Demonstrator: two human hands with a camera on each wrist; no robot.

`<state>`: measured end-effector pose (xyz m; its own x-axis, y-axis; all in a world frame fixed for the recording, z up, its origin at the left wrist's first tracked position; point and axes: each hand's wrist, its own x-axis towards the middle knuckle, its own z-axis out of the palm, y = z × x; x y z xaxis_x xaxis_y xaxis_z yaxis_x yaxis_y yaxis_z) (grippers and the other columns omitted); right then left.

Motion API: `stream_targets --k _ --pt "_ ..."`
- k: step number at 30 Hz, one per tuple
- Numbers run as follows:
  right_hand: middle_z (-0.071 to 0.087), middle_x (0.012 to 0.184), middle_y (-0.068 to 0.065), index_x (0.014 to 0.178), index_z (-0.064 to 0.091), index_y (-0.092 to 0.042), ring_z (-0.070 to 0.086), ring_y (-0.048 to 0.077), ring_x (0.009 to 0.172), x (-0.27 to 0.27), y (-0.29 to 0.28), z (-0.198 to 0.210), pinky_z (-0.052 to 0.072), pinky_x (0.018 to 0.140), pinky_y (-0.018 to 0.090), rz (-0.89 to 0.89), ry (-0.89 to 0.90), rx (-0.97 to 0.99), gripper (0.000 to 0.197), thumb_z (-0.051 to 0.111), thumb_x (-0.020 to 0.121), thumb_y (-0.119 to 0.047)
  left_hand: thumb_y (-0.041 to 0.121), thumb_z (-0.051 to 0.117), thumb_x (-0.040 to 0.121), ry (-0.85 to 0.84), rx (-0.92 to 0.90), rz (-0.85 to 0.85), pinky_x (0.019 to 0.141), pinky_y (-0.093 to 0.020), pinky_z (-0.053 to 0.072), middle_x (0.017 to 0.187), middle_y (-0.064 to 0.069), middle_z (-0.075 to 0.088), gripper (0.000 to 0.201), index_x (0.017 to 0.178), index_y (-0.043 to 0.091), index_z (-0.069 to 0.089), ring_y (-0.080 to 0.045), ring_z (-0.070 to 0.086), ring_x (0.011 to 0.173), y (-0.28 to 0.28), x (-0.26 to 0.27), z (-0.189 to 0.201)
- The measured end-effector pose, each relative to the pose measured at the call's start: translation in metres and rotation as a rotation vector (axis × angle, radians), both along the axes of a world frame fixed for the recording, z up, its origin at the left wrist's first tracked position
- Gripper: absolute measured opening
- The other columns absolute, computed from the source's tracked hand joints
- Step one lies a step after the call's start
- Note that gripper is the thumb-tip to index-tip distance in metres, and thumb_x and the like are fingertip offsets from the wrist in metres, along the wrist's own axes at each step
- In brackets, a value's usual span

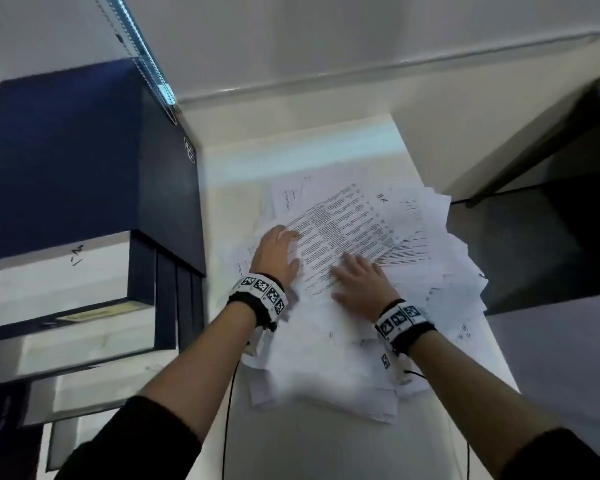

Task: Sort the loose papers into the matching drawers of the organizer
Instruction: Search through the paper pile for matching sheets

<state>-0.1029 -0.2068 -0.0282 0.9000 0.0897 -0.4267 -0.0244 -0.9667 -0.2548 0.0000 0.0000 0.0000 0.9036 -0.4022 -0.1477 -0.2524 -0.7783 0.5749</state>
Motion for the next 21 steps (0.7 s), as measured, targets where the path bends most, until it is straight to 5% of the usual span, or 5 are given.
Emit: stream_targets --k 4,7,11,16,21 --pt "0.022 0.161 -0.003 0.132 0.058 -0.034 0.015 0.019 0.149 -0.028 0.003 0.010 0.017 0.122 0.047 0.211 -0.001 0.129 0.048 0.039 0.096 -0.060 0.031 0.067 0.089 -0.028 0.166 0.007 0.122 -0.045 0.021 0.162 -0.011 0.018 0.071 0.151 0.023 0.033 -0.029 0.017 0.150 -0.007 0.003 -0.020" --pt "0.063 0.128 0.000 0.090 0.077 -0.017 0.051 0.013 0.119 -0.035 -0.011 0.014 0.042 0.106 0.044 -0.063 -0.115 0.381 0.033 0.057 0.094 -0.044 0.049 0.070 0.084 0.139 0.212 0.077 0.121 -0.047 0.020 0.164 -0.011 0.011 0.093 0.156 0.023 0.017 -0.030 0.013 0.150 -0.001 -0.014 -0.040" --pt "0.055 0.126 0.011 0.120 0.067 -0.008 0.054 0.024 0.115 -0.024 -0.024 0.006 0.048 0.101 0.038 -0.651 -0.335 0.370 0.053 0.074 0.082 -0.044 0.049 0.085 0.066 0.150 0.159 0.222 0.115 -0.045 0.031 0.153 -0.006 0.032 0.116 0.155 0.022 0.016 -0.027 0.030 0.141 0.008 -0.042 -0.037" --pt "0.040 0.140 0.012 0.152 0.025 -0.012 0.046 0.028 0.128 -0.025 0.016 0.003 0.041 0.106 0.038 -0.758 -0.155 0.380 0.105 0.087 0.070 -0.030 0.046 0.091 0.057 0.207 0.179 0.278 0.115 -0.045 0.032 0.151 -0.005 0.035 0.131 0.155 0.025 0.007 -0.027 0.034 0.139 0.014 -0.080 -0.024" --pt "0.067 0.085 -0.003 0.116 0.062 -0.011 0.066 0.011 0.074 -0.057 0.030 0.001 0.056 0.060 0.018 -0.716 0.007 0.580 0.042 0.078 0.077 -0.007 0.037 0.082 0.077 0.230 -0.210 0.534 0.112 -0.039 0.037 0.145 -0.006 0.049 0.097 0.154 0.024 0.024 -0.025 0.044 0.134 0.030 -0.096 -0.002"
